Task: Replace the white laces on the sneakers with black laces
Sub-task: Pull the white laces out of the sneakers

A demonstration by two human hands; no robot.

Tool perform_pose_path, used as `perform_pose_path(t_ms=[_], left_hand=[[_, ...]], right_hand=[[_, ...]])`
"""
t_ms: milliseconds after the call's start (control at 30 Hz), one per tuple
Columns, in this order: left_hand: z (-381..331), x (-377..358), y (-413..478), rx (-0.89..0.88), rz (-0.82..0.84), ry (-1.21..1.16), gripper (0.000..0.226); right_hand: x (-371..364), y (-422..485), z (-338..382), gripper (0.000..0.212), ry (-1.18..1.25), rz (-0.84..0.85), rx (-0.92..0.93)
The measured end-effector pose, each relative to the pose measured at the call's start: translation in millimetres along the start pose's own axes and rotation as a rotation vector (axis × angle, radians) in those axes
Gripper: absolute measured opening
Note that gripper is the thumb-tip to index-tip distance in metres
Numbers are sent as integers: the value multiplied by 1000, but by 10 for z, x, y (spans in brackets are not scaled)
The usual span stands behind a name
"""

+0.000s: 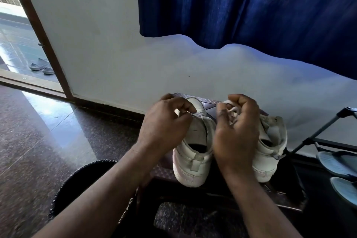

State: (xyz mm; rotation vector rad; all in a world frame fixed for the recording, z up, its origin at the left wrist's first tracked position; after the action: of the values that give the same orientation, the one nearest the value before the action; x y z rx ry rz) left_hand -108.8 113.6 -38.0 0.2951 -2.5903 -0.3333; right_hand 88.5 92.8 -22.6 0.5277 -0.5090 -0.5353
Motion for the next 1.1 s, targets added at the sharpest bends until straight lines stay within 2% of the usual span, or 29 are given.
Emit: perform_pose_path(t_ms=[133,300,600,667,733,867,933,1000,1100], left_hand=[[-182,-167,20,-113,113,169,32],[-227,-245,14,-157,145,335,24],[-200,-276,59,-127,123,248,14],[-199,-264,62,-133,105,191,17],[-60,-228,89,-30,85,61,17],[253,-263,78,302,29,-591,4],[276,-276,103,328,25,-682,11],[212,-258,148,267,76,-549,17],[-44,-219,176,27,148,-34,7]], right_hand=[[-156,-51,64,25,-82,124,77],[-271,-42,-41,25,-141,255,12],[-281,-54,-66,21,-160,252,2],[-276,-55,-78,17,-152,251,-2],[-274,-59,-89,13,-150,253,-7],[-263,-56,-99,13,-171,243,-11],[-271,-55,-111,13,-177,251,-21],[-274,-56,-122,12,-179,254,-32],[-258,-56,-136,12,-176,235,-39]])
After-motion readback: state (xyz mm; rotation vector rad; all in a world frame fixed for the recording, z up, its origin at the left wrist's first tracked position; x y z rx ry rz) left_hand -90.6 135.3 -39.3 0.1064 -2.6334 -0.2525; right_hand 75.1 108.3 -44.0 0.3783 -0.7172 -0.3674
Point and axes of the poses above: each hand's wrist, its own y-axis towards the middle knuckle, its own x-axis out of the back of the hand, z = x × y, the point moved 10 cm from there along y, towards the middle knuckle, and after that the axes turned 7 degrees about -y, right-handed, at the moved point
